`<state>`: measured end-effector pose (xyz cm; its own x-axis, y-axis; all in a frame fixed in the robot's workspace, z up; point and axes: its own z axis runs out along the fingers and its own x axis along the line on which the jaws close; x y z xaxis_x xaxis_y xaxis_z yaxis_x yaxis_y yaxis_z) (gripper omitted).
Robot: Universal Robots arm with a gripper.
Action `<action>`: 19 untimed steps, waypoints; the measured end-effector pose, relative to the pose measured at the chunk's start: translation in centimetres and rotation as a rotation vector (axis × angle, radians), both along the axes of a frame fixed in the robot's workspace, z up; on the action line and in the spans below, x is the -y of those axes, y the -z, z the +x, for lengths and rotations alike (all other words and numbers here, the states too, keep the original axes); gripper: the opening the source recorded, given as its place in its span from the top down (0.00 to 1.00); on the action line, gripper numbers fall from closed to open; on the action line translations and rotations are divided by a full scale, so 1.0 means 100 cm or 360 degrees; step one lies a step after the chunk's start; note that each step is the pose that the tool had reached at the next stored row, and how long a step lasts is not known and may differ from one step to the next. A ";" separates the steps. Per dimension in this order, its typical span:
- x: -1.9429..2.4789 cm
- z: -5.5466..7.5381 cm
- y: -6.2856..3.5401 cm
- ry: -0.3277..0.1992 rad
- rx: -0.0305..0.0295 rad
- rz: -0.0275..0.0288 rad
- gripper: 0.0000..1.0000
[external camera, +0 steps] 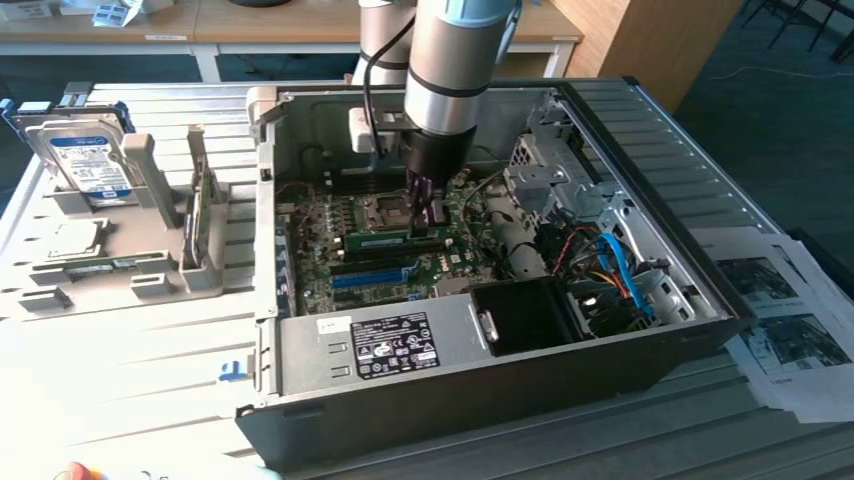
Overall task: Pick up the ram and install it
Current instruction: 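Insert the ram into the slot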
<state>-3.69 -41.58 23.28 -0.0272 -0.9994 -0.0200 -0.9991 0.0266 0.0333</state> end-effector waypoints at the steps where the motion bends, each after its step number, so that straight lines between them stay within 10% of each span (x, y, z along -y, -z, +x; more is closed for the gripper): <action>1: 0.0001 0.000 0.0000 0.0000 -0.00001 -0.00002 0.88; 19: 0.0001 0.000 0.0018 0.0000 -0.00001 -0.00003 0.88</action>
